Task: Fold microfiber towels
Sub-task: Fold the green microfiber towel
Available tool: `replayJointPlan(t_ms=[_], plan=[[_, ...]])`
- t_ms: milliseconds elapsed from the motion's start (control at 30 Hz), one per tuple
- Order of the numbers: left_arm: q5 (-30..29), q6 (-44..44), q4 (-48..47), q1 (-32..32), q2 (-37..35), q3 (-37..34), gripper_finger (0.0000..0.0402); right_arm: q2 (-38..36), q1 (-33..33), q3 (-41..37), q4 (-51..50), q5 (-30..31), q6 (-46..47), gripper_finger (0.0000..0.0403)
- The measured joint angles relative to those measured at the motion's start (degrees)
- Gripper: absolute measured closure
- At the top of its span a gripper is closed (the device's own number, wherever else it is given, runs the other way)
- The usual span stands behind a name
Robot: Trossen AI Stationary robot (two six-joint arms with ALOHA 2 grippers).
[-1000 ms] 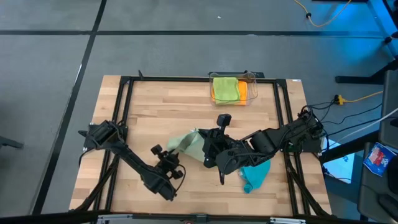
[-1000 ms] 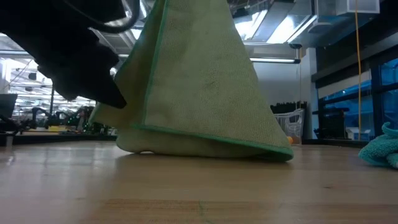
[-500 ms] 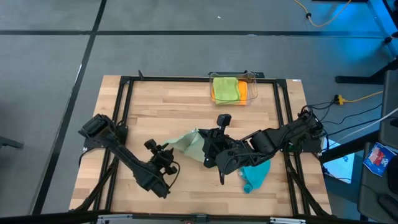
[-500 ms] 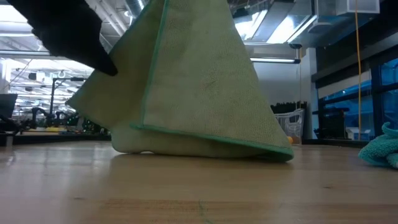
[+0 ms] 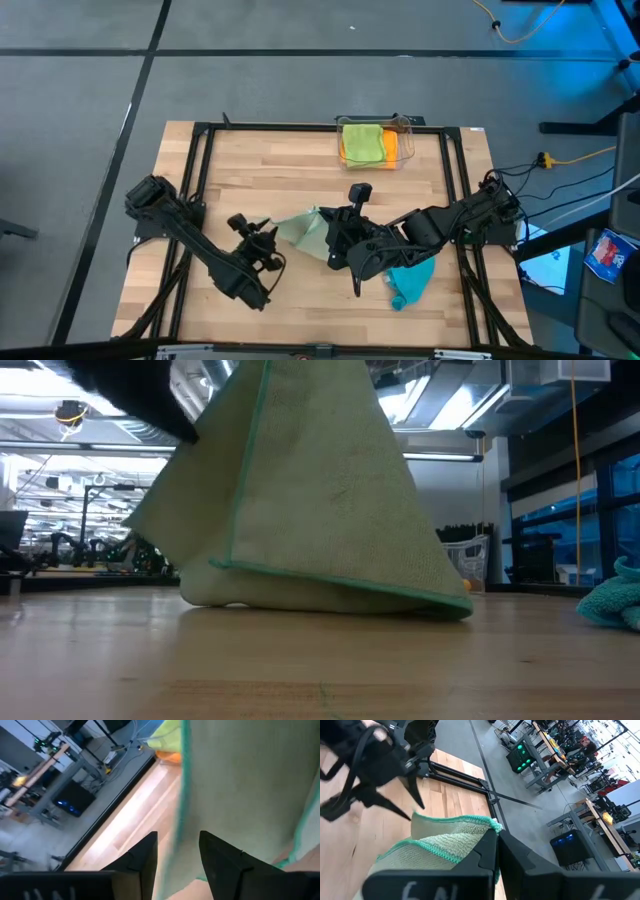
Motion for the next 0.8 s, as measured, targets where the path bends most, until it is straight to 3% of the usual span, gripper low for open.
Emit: replayJointPlan(t_ms=[300, 633, 800], plan=[[-1.16, 1.91, 2.87, -0.70, -5.10, 0.02, 0.0264, 0.00, -0.02, 0.00, 0.01, -0.04, 0.01, 0.0386], [-0.98, 20.20, 28.11, -2.39, -5.43, 0.01, 0.0264, 0.00, 0.00, 0.00, 0.00, -0.04, 0.01, 0.0386], [1.62, 25.02, 41.00, -1.26, -2.93, 0.13, 0.0264, 0.00, -0.01, 0.00, 0.03, -0.02, -0.02, 0.0386]])
